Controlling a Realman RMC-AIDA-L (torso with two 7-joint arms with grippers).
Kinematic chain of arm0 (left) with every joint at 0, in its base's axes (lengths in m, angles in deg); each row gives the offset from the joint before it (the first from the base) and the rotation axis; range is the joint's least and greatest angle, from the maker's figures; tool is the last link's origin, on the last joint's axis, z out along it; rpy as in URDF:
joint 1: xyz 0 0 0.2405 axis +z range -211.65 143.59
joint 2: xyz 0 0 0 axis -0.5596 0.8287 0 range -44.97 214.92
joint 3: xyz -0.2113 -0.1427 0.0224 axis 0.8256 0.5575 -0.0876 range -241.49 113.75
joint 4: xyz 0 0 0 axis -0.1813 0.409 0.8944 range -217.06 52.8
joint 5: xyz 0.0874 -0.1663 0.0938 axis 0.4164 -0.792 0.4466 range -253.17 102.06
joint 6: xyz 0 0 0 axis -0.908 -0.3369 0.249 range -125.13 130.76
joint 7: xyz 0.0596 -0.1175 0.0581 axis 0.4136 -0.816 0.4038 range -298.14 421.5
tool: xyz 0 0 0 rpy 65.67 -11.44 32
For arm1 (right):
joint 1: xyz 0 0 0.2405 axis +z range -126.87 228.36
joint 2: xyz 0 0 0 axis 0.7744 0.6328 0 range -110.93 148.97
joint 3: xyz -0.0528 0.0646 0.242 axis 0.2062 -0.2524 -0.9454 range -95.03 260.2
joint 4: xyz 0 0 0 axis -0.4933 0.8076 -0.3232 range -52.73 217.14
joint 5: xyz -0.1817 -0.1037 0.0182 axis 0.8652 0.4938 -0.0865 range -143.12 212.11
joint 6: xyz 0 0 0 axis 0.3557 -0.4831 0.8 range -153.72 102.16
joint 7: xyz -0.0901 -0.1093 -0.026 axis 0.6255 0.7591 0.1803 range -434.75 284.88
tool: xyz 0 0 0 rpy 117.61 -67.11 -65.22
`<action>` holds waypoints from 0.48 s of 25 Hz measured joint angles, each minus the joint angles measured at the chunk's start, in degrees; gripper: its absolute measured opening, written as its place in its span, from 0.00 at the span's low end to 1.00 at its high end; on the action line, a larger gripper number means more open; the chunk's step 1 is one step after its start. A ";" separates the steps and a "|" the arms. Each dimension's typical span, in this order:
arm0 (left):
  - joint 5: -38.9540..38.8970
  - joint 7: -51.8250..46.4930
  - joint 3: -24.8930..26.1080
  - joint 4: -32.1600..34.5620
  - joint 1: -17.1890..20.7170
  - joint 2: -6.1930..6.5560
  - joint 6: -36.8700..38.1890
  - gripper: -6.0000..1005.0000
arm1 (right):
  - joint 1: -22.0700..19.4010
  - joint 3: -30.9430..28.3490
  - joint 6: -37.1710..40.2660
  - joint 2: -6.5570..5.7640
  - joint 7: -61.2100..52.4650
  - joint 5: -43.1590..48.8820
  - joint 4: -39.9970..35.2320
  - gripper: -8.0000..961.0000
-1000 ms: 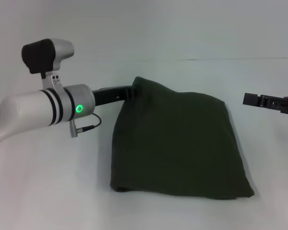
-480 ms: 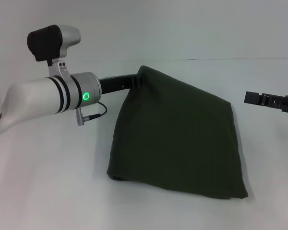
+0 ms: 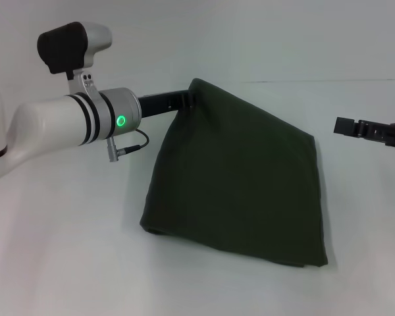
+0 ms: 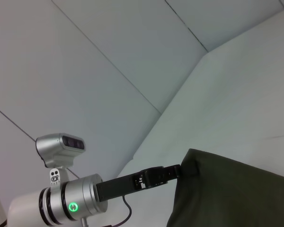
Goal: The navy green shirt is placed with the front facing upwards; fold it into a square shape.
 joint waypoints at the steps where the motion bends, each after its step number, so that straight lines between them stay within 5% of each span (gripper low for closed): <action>1: -0.01 -0.10 -0.06 0.02 -0.10 0.01 -0.16 0.03 | 0.04 0.04 -0.01 -0.02 -0.07 -0.11 0.00 0.95; 12: -2.85 -0.26 0.15 0.00 0.66 -0.06 -1.84 0.03 | 0.18 0.44 -0.19 0.06 -0.39 -0.26 0.06 0.95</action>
